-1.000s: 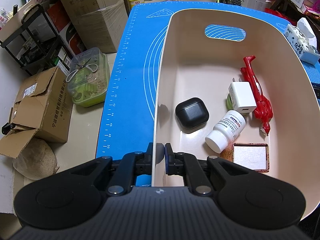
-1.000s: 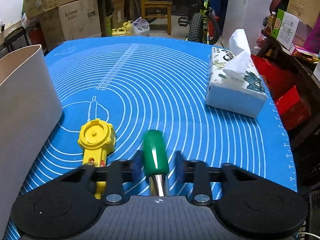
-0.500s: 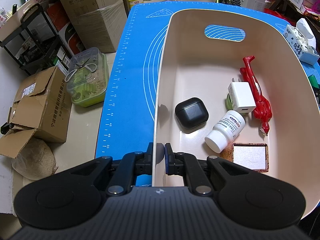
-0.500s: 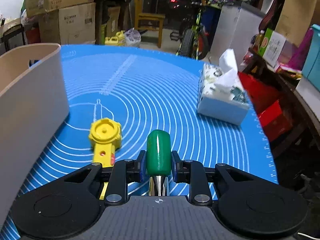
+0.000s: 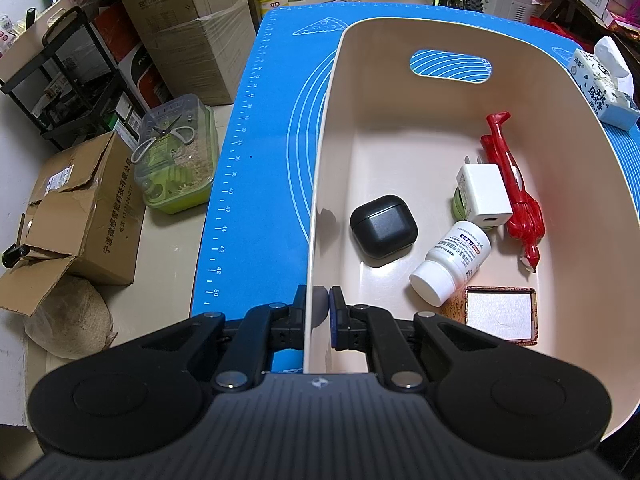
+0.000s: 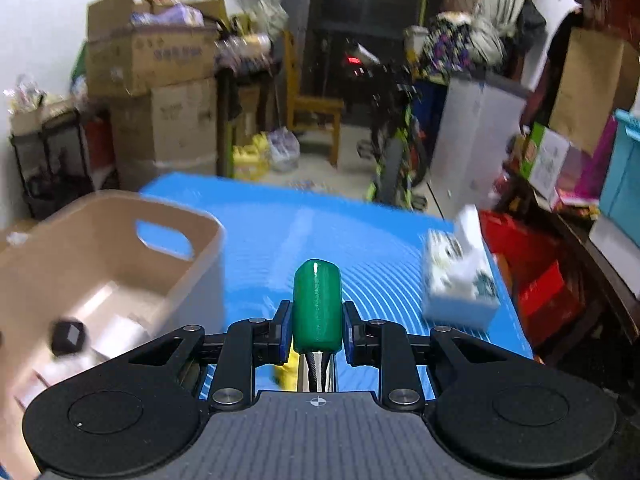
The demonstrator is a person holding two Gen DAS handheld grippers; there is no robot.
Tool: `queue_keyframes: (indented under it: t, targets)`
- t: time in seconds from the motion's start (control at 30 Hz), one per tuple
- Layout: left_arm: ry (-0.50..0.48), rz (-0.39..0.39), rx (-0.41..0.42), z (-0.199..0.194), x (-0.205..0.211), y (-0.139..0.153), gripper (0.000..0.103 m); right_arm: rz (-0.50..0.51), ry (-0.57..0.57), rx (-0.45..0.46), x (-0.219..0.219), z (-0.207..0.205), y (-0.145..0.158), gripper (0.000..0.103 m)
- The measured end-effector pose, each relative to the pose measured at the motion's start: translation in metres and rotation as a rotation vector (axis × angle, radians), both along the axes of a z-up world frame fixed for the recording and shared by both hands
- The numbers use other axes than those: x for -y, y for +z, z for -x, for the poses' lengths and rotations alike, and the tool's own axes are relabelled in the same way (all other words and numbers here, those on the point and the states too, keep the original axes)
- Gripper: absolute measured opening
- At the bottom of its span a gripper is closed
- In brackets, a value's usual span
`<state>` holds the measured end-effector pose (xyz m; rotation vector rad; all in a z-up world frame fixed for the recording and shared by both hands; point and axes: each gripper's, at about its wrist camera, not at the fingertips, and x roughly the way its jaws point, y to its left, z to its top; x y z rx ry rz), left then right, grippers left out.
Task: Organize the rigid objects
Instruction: 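Carry the green screwdriver into the basket and release it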
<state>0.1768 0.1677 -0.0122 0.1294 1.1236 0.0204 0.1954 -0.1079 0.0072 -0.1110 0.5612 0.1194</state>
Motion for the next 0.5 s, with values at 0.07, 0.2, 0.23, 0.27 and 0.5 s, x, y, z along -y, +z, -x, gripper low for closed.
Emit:
queue_keyframes:
  t: [0.07, 0.2, 0.23, 0.27, 0.5]
  targets:
    - [0.001, 0.002, 0.000, 0.000, 0.000, 0.000, 0.012, -0.027, 0.010, 0.017, -0.012, 0.001, 0.011, 0.034]
    - [0.004, 0.004, -0.001, 0.001, -0.001, 0.001, 0.012, -0.050, 0.054, 0.024, -0.039, 0.000, 0.027, 0.034]
    - [0.005, 0.004, -0.001, 0.001, -0.001, 0.001, 0.012, -0.056, 0.065, 0.018, -0.044, -0.001, 0.028, 0.034]
    - [0.005, 0.004, -0.001, 0.001, -0.001, 0.001, 0.012, -0.060, 0.079, 0.009, -0.051, -0.002, 0.028, 0.034]
    - [0.004, 0.005, -0.001, 0.001, -0.001, 0.001, 0.012, -0.038, 0.201, -0.050, -0.111, -0.004, 0.014, 0.034]
